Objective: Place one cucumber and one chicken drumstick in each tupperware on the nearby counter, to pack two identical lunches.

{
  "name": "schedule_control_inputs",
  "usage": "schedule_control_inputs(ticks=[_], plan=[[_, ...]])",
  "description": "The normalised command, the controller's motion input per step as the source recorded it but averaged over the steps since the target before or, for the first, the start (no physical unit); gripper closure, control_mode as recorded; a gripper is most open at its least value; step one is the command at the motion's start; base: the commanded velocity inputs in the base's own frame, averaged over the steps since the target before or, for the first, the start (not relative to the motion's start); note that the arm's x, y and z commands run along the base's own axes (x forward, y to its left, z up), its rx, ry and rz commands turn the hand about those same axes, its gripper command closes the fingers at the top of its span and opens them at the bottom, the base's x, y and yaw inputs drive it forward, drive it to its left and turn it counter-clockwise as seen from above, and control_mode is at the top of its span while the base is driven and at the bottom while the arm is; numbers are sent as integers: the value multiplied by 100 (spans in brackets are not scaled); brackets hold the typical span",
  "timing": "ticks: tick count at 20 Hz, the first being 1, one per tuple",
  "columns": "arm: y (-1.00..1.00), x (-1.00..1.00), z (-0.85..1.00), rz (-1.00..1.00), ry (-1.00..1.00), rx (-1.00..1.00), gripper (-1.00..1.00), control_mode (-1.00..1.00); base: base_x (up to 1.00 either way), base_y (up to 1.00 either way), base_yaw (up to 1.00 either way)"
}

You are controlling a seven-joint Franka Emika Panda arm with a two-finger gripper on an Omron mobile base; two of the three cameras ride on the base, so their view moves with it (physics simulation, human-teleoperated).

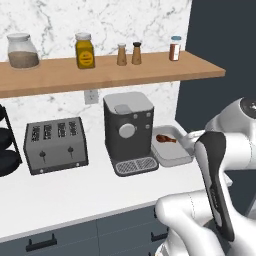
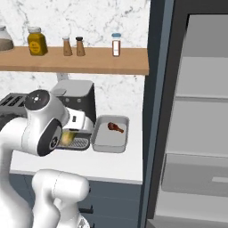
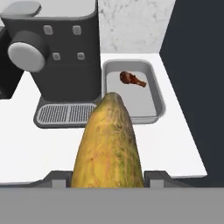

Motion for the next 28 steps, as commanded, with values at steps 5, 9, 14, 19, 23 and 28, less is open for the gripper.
schedule_control_inputs(ticks=[5, 9, 14, 19, 23, 28], plan=[[-43, 64, -31, 0, 1, 0, 100, -100, 0, 0, 0], [-37, 93, -23, 2, 7, 0, 100, -100, 0, 0, 0], [-14, 79, -45, 10, 9, -1, 100, -100, 0, 0, 0], [0, 63, -49, 12, 6, -5, 100, -100, 0, 0, 0], [0, 70, -48, 12, 4, 0, 100, -100, 0, 0, 0], [0, 57, -41, 10, 0, -4, 100, -100, 0, 0, 0]])
